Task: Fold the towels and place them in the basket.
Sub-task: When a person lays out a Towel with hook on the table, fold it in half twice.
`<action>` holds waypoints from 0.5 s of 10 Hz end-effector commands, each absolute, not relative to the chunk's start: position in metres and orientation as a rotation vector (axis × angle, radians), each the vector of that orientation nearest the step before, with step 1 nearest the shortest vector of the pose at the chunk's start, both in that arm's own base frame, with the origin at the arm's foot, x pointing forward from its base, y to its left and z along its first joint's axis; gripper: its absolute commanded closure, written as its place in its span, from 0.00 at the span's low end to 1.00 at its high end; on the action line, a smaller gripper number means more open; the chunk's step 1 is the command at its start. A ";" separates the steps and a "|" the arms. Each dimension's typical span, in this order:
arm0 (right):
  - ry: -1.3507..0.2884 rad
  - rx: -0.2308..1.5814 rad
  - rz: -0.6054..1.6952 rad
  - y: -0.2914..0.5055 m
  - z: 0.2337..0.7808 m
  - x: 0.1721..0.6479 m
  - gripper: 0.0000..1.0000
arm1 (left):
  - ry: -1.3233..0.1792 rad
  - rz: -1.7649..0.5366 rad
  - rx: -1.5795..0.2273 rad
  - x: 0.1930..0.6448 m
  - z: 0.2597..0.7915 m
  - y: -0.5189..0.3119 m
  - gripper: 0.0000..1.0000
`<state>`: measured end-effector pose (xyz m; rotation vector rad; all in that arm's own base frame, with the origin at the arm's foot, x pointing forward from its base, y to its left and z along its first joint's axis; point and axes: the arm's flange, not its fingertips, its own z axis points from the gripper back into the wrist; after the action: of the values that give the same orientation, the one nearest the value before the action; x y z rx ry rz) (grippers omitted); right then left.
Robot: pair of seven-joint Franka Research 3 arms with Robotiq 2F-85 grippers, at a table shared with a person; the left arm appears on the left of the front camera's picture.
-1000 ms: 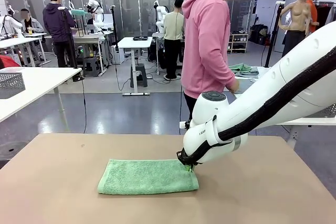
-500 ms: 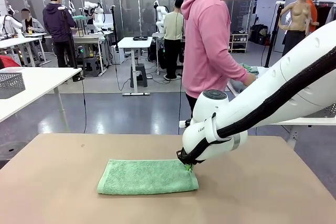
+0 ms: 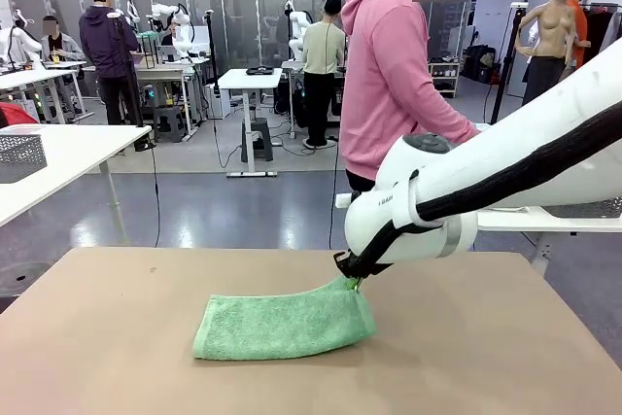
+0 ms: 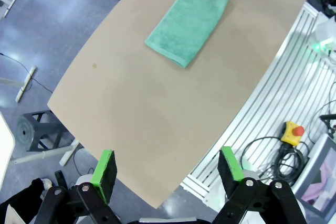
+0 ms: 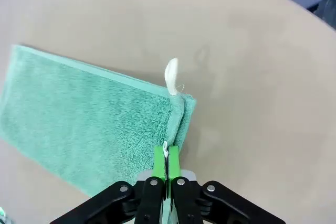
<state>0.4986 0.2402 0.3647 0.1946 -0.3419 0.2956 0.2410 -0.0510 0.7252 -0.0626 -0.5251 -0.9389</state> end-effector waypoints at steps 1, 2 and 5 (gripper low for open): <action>-0.338 0.214 0.346 0.226 0.382 0.484 1.00 | -0.529 -0.927 -0.051 0.240 0.723 -0.050 0.03; -0.326 0.181 0.352 0.222 0.388 0.483 1.00 | -0.529 -0.927 -0.051 0.240 0.723 -0.050 0.03; -0.325 0.091 0.370 0.219 0.413 0.479 1.00 | -0.529 -0.927 -0.051 0.240 0.723 -0.050 0.03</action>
<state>0.4827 0.2179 0.4022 0.1308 -0.3195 0.3541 0.2410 -0.0510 0.7252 -0.0629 -0.5251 -0.9391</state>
